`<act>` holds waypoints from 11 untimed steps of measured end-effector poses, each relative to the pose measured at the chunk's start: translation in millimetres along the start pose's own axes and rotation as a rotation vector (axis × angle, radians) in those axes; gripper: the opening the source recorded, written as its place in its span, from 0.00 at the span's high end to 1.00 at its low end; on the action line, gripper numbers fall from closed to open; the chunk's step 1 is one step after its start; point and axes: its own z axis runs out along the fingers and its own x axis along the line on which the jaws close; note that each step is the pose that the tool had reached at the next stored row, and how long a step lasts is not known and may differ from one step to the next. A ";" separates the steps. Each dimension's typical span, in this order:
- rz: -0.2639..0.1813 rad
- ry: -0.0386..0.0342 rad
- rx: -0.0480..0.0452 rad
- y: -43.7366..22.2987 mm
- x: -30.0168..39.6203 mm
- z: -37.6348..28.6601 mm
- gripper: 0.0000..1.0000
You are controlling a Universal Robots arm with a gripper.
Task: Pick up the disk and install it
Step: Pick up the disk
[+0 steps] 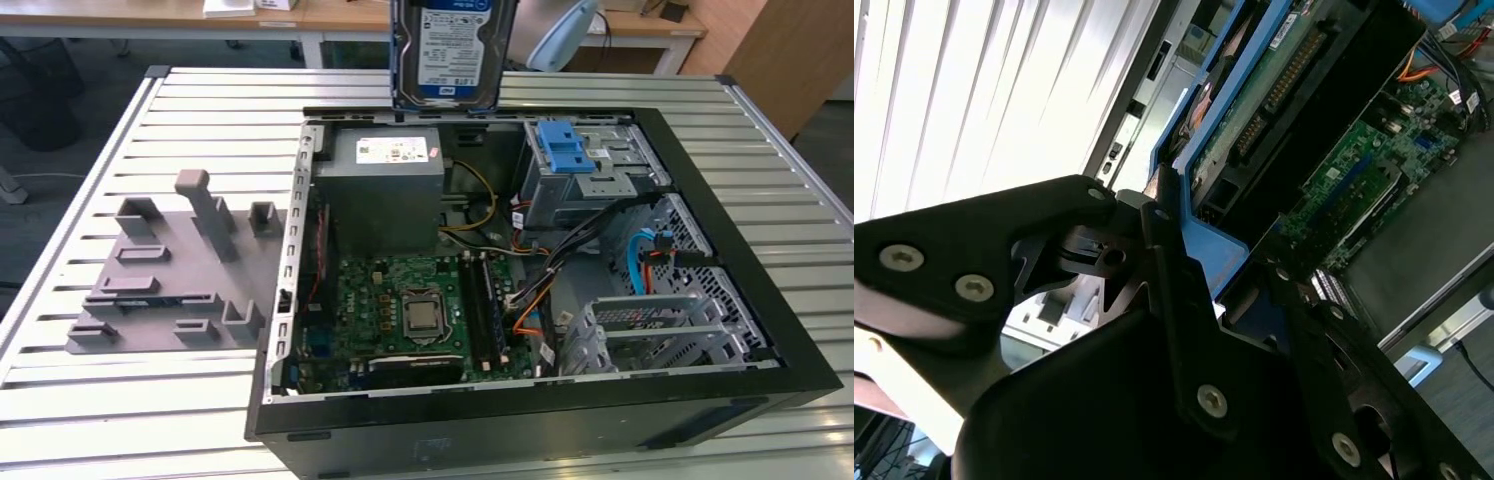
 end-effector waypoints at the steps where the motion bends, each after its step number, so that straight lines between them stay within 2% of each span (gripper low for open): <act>1: 0.000 -0.0001 0.0000 -1.8 0.0 0.0 0.64; 5: 0.000 0.0000 0.0000 -10.0 0.3 -0.2 0.64; 11: 0.000 -0.0001 0.0000 -17.9 2.8 -0.3 0.64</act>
